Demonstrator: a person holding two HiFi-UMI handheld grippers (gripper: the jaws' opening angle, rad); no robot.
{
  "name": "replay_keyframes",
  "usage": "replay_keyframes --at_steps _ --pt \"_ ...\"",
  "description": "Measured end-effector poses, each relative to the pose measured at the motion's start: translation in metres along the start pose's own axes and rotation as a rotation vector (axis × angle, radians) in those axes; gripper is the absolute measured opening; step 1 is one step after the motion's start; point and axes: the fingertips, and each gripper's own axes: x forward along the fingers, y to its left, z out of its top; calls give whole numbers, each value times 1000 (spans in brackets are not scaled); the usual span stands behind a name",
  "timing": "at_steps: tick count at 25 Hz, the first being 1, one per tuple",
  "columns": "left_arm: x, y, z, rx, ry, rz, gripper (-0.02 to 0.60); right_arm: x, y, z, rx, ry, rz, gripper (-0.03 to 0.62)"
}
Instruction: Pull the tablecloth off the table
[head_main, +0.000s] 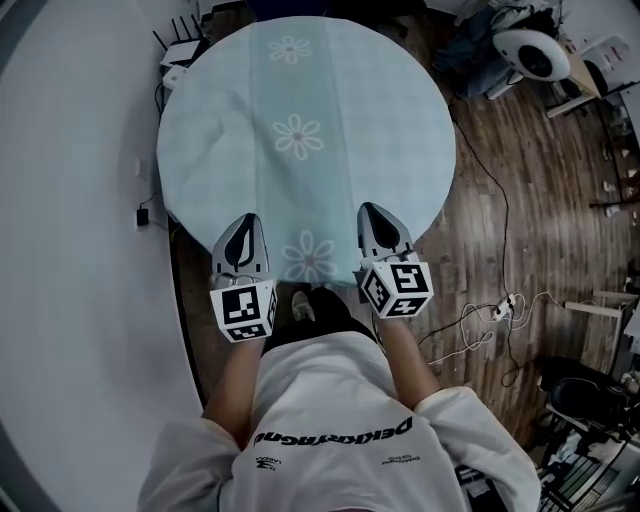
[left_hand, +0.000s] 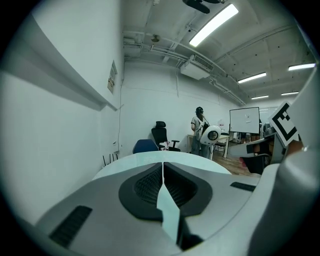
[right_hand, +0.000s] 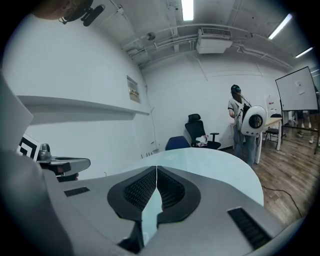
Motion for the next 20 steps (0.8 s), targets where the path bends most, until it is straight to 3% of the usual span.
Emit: replay_keyframes --at_steps 8,13,20 --pt "75 27 -24 10 77 16 21 78 -32 -22 14 94 21 37" --pt "122 44 -38 -9 121 28 58 121 -55 -32 14 140 22 47" --pt "174 63 -74 -50 199 51 100 173 -89 -58 35 209 -2 121"
